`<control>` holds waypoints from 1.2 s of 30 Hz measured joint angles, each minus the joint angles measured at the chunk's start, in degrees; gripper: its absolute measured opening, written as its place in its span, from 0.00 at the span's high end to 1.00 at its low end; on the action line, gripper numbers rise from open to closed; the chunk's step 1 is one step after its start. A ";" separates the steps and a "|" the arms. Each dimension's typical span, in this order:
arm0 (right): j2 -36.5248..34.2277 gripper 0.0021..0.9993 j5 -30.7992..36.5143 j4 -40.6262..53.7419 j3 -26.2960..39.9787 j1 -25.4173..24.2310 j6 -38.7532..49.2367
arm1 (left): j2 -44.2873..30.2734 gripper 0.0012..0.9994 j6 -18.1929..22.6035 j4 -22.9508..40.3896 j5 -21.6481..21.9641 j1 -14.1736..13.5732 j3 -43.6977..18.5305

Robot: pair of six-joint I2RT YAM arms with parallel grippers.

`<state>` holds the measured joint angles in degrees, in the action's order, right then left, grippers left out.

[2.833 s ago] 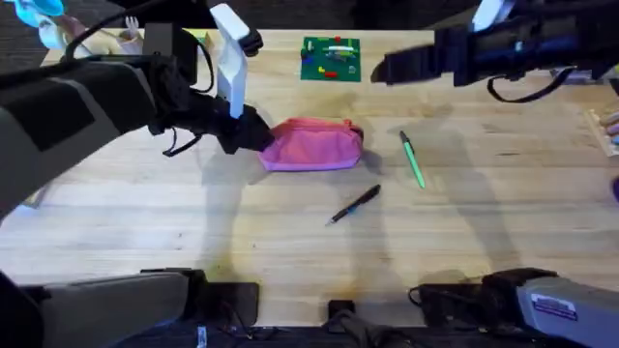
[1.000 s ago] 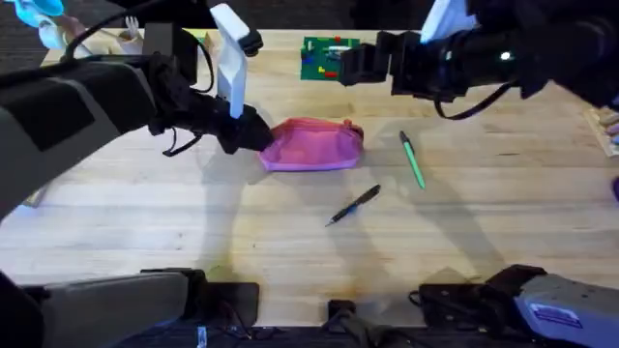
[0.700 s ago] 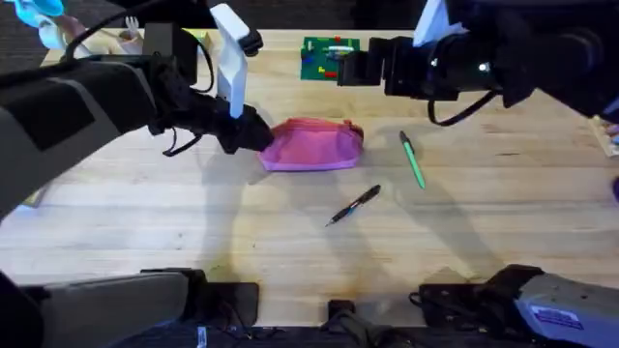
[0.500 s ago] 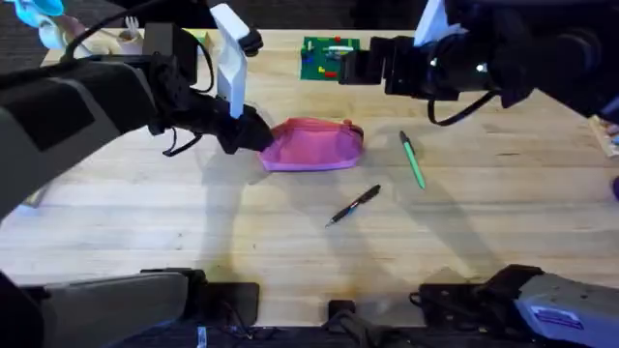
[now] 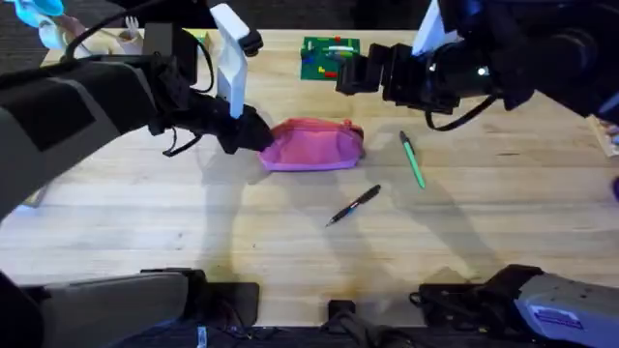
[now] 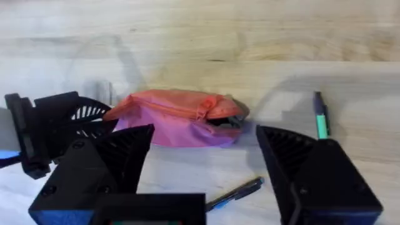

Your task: Unzip the bag, pick up the pens from the table one at a time and place them inside, then zip the bag closed.

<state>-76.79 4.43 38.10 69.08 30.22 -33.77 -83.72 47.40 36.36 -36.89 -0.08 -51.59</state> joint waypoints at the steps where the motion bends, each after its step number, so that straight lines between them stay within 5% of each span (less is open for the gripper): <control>1: 0.00 0.00 -0.24 0.09 0.00 0.00 -0.12 | 0.00 0.96 0.00 0.00 0.01 0.00 0.00; 36: -15.86 0.00 -1.27 -4.96 0.00 0.00 -0.42 | 0.00 0.96 0.00 0.00 0.01 0.00 0.00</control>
<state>-92.65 3.15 33.14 69.08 30.22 -34.20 -83.72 47.40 36.36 -36.89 -0.08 -51.59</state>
